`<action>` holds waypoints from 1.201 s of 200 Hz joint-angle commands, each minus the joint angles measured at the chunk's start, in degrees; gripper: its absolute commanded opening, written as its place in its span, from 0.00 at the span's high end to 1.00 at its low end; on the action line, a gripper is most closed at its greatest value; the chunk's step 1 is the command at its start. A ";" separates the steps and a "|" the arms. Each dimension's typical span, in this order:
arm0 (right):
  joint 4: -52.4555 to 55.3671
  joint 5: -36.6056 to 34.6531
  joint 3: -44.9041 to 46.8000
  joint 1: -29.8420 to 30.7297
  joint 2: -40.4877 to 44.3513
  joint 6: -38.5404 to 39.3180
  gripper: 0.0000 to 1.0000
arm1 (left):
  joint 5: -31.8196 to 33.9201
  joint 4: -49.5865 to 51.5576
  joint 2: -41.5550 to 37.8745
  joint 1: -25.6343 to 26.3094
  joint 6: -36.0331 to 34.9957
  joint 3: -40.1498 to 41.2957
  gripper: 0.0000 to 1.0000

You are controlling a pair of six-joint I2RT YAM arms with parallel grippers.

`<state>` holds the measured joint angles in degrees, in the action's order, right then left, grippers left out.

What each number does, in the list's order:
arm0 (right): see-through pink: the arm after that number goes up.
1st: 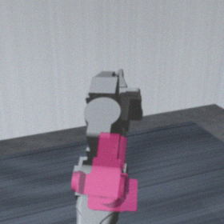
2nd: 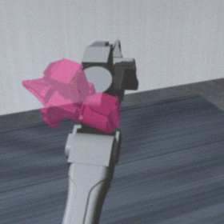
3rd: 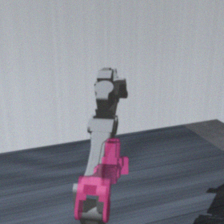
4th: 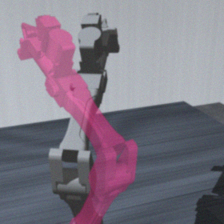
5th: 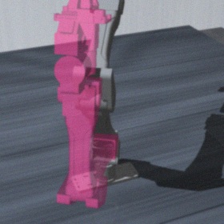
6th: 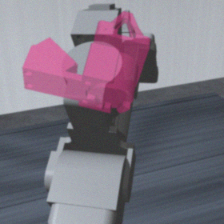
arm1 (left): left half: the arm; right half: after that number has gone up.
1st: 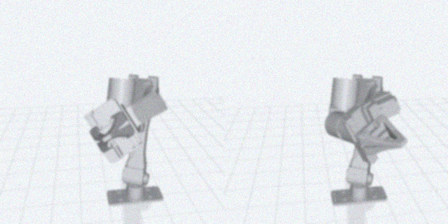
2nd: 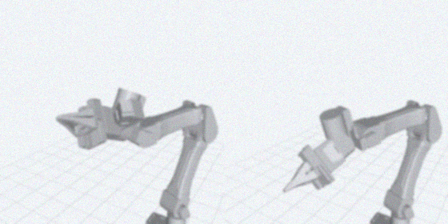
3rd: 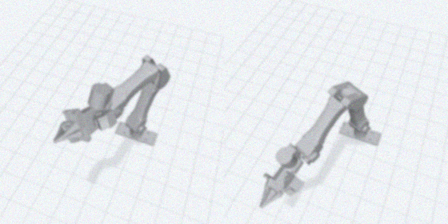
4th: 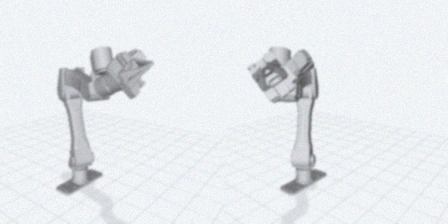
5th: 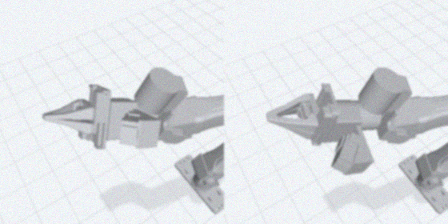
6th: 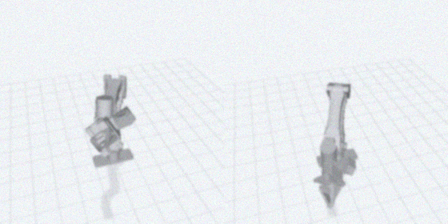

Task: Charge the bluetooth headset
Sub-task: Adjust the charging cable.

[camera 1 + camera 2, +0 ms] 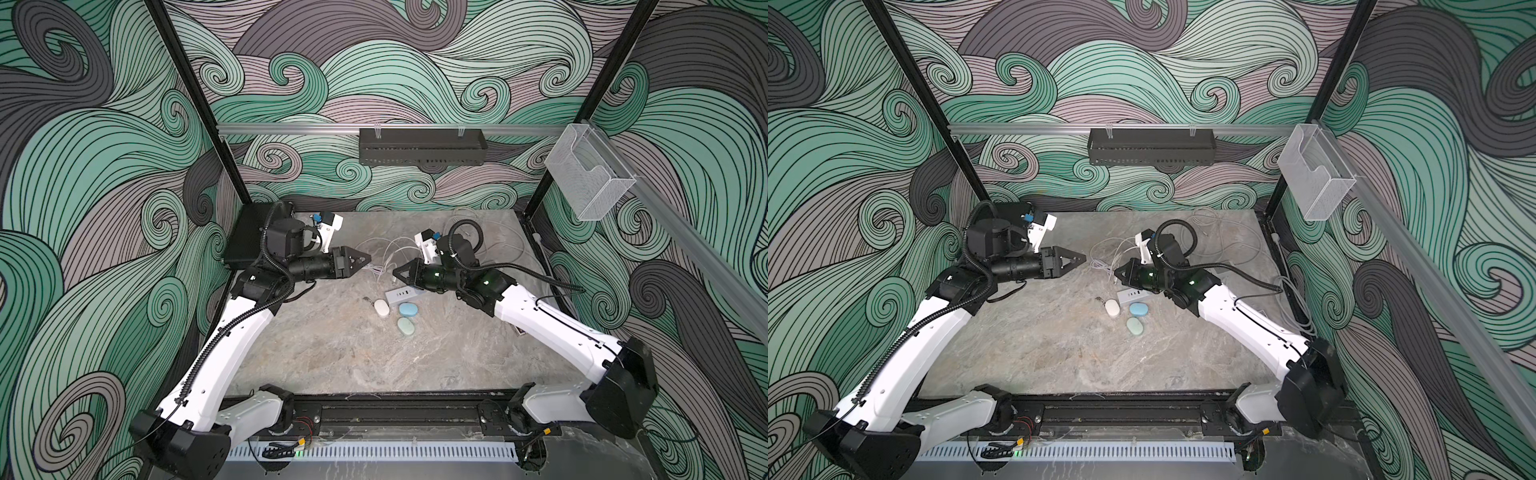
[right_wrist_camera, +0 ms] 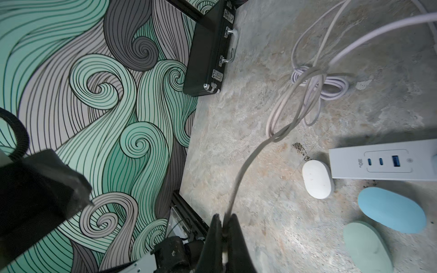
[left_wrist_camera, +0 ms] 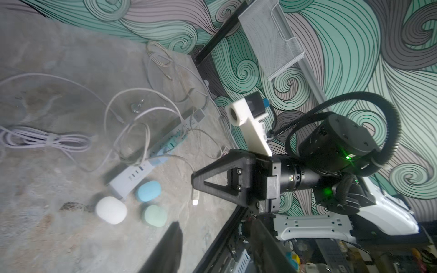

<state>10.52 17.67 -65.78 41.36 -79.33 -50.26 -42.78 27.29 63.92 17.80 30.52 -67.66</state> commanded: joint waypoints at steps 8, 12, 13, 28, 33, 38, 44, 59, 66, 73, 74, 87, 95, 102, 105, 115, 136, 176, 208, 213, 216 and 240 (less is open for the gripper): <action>-6.18 -6.98 -1.80 2.45 0.90 -6.00 1.00 | -4.77 -5.76 -0.22 -0.25 4.87 1.63 0.63; -7.30 -7.60 -1.47 2.69 1.08 -6.28 1.00 | -4.84 -6.06 -0.08 -0.25 5.72 1.77 0.64; -7.55 -7.72 -1.38 2.81 1.14 -6.35 1.00 | -4.89 -6.13 -0.01 -0.28 5.97 1.80 0.64; -11.97 -9.31 0.51 3.60 1.87 -8.02 1.00 | -5.92 -7.46 0.86 -0.28 8.59 2.35 0.65; -12.99 -9.89 0.92 3.85 2.05 -8.75 1.00 | -6.39 -7.61 1.14 -0.33 8.98 2.36 0.66; -13.88 -10.12 1.23 4.05 2.16 -9.34 1.00 | -6.69 -7.62 1.51 -0.24 9.34 2.43 0.66; -14.82 -10.37 1.48 4.23 2.16 -9.86 1.00 | -7.29 -7.73 1.87 -0.32 9.66 2.36 0.65; -15.63 -10.32 1.27 4.56 1.82 -10.59 1.00 | -8.85 -8.62 2.66 -0.32 10.95 2.40 0.64; -16.25 -10.44 1.27 4.68 1.72 -10.71 1.00 | -9.38 -9.28 2.94 -0.27 11.63 2.58 0.64; -16.85 -10.80 1.33 4.86 1.72 -10.82 1.00 | -9.79 -9.72 3.26 -0.38 11.84 2.62 0.66; -16.94 -10.85 1.34 4.91 1.72 -10.86 1.00 | -9.83 -9.71 3.29 -0.34 11.80 2.62 0.66; -18.28 -10.95 1.35 5.12 1.66 -11.13 1.00 | -9.30 -8.16 3.57 -0.31 10.96 2.22 0.70; -18.84 -10.92 1.34 5.18 1.63 -11.27 1.00 | -8.80 -7.24 3.57 -0.36 10.28 2.02 0.73; -19.24 -10.87 1.28 5.20 1.55 -11.52 1.00 | -8.19 -6.46 3.56 -0.40 9.85 2.00 0.74; -19.39 -10.80 1.27 5.21 1.55 -11.72 1.00 | -7.83 -6.28 3.57 -0.40 9.75 2.00 0.75; -19.87 -10.64 1.35 5.22 1.46 -12.21 1.00 | -7.10 -6.13 3.53 -0.39 9.96 2.37 0.77; -21.30 -10.10 1.70 5.31 1.11 -13.40 1.00 | -7.69 -8.66 3.83 -0.39 12.08 3.27 0.78; -22.82 -9.29 1.79 5.57 0.67 -14.78 1.00 | -8.15 -11.37 4.24 -0.39 14.55 3.63 0.74; -23.86 -8.61 1.97 5.79 0.14 -16.17 1.00 | -8.25 -15.93 3.78 -0.35 17.81 5.11 0.70; -24.01 -8.49 1.97 5.83 0.06 -16.42 1.00 | -8.28 -16.83 3.69 -0.40 18.49 5.44 0.70; -24.10 -8.46 1.97 5.83 -0.01 -16.57 1.00 | -8.28 -17.46 3.67 -0.39 18.90 5.66 0.70; -24.82 -8.24 2.15 6.18 -0.28 -17.56 1.00 | -7.78 -20.21 3.40 -0.37 21.39 6.82 0.75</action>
<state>-11.07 8.95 -64.27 46.87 -78.85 -65.71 -50.39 12.29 68.12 17.74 48.49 -61.47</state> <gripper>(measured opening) 0.058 0.269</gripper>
